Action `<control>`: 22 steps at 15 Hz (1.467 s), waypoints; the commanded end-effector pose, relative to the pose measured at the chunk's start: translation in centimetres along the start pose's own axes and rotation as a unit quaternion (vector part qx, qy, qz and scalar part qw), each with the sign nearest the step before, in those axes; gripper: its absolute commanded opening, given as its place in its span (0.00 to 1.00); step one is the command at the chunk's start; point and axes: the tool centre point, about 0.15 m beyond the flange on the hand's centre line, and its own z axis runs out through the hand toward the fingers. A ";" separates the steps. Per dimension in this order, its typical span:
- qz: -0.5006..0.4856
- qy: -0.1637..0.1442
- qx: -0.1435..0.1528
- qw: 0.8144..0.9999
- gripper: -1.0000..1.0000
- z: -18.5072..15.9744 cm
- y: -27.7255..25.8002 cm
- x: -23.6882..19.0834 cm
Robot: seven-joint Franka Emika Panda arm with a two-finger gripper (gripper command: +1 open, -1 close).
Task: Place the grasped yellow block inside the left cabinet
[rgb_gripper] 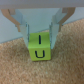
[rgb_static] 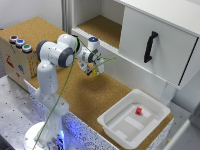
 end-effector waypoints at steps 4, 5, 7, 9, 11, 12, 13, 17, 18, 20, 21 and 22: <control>-0.148 0.147 -0.036 0.977 0.00 -16.7 -4.7 1.8; -0.148 0.162 -0.021 0.975 0.00 -18.6 -5.2 2.5; -0.147 0.197 0.010 0.969 0.00 -22.1 -6.5 4.7; -0.155 0.231 0.033 0.960 0.00 -24.4 -8.1 7.3; -0.173 0.258 0.047 0.949 0.00 -25.9 -10.2 10.6; -0.187 0.263 0.050 0.945 0.00 -26.3 -11.2 12.3; -0.200 0.265 0.054 0.942 0.00 -26.4 -12.3 14.2; -0.225 0.253 0.055 0.939 0.00 -25.1 -15.1 17.5; -0.226 0.249 0.058 0.940 0.00 -24.6 -15.7 17.8; -0.231 0.242 0.054 0.941 0.00 -23.5 -16.6 18.1; -0.230 0.242 0.053 0.941 0.00 -23.2 -16.7 17.8; -0.231 0.240 0.049 0.941 0.00 -23.0 -16.8 17.5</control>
